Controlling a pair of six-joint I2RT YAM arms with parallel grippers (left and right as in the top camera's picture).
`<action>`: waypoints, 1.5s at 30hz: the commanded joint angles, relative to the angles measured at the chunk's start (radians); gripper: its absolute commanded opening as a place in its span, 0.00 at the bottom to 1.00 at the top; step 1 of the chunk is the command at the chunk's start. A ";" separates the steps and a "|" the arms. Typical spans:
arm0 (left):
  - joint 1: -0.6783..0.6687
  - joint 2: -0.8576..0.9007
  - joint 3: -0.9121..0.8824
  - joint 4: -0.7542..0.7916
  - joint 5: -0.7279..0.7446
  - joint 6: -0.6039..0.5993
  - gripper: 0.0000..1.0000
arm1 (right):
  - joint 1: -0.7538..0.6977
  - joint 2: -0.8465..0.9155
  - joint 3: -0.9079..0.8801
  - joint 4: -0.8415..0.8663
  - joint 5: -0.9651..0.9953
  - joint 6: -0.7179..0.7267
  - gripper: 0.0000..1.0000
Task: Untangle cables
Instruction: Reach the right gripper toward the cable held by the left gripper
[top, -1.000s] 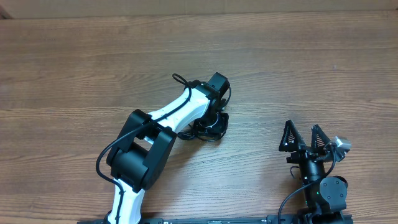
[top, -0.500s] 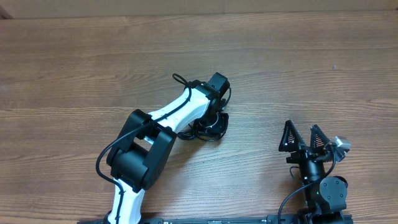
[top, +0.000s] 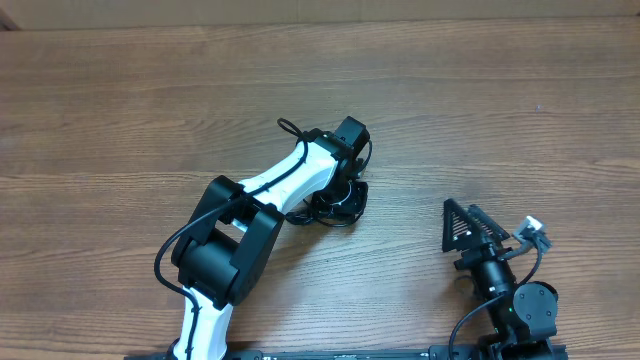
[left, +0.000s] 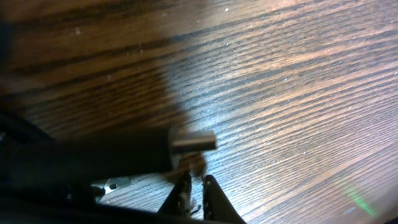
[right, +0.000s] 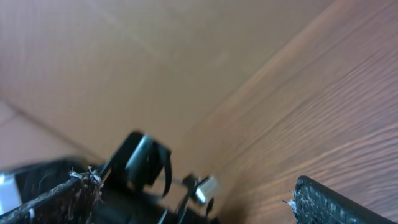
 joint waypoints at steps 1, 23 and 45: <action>-0.014 0.038 -0.033 0.007 -0.034 -0.010 0.09 | -0.002 -0.003 0.047 -0.100 -0.078 -0.084 1.00; -0.012 0.035 -0.026 0.010 0.004 0.012 0.04 | -0.003 1.017 1.017 -1.005 -0.024 -0.261 1.00; 0.153 -0.146 0.245 -0.339 -0.374 0.013 0.29 | -0.002 1.383 1.016 -0.996 -0.223 -0.261 1.00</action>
